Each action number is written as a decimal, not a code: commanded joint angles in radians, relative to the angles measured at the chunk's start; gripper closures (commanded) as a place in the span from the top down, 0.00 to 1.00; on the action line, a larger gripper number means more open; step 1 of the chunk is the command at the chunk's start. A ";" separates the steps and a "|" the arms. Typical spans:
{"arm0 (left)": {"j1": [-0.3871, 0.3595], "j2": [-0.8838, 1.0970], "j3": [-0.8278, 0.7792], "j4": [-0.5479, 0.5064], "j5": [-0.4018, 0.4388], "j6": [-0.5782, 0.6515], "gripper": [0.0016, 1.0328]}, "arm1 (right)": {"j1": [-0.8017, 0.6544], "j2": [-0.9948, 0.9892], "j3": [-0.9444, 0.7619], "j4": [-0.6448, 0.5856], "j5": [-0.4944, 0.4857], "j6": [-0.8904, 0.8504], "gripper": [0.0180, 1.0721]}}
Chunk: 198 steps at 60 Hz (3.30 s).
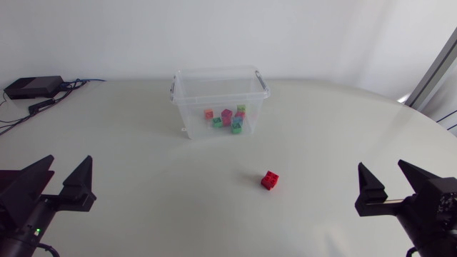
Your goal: Place the duplo bricks in the container
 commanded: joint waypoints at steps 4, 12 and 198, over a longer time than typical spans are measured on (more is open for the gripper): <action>-0.006 -0.011 -0.016 0.003 -0.010 0.001 0.96 | -0.005 -0.007 -0.007 -0.023 0.008 0.018 0.95; -0.004 -0.011 -0.016 0.003 -0.010 0.001 0.96 | -0.007 -0.007 0.000 -0.011 0.011 0.018 0.95; -0.010 -0.011 -0.014 0.002 -0.010 -0.003 0.96 | 0.408 1.859 1.151 -0.532 -0.154 -0.108 0.13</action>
